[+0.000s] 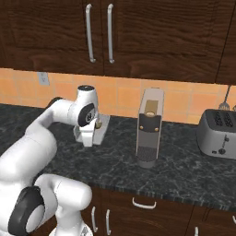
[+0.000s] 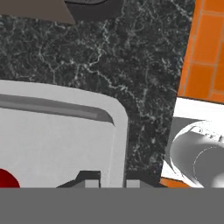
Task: Take the meat container that has the steak and place it on the second highest rack of the freezer. Then take the vegetable container that has the tomato and mushroom and place it on the highest rack of the freezer.
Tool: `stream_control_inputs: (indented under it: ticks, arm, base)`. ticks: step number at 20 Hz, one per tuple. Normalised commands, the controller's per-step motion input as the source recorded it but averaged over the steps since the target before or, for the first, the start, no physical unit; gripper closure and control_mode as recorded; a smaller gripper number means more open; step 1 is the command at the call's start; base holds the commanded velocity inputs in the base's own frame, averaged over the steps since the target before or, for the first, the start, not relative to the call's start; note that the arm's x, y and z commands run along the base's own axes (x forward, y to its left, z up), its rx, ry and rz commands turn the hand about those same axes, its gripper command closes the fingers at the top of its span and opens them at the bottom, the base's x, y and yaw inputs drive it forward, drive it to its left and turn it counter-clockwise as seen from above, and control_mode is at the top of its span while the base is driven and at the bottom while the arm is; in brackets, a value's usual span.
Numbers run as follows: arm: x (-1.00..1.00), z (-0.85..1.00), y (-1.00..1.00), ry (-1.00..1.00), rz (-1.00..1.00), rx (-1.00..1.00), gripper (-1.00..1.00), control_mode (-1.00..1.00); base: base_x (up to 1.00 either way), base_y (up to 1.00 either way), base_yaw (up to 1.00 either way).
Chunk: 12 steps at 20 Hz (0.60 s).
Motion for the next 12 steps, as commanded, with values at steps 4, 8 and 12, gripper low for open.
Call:
stream_control_inputs:
  ticks: [4,8,12]
  arm:
    - [-0.64,0.33,0.24,0.0,0.0,-0.08,1.0,-1.0]
    - [-0.77,0.41,0.0,0.0,0.0,-0.02,1.0,-1.0]
    - [-0.57,0.63,0.0,0.0,0.0,0.0,1.0,-1.0]
  base:
    - [0.0,0.0,0.0]
    - [0.0,0.0,0.0]
    - [0.0,0.0,0.0]
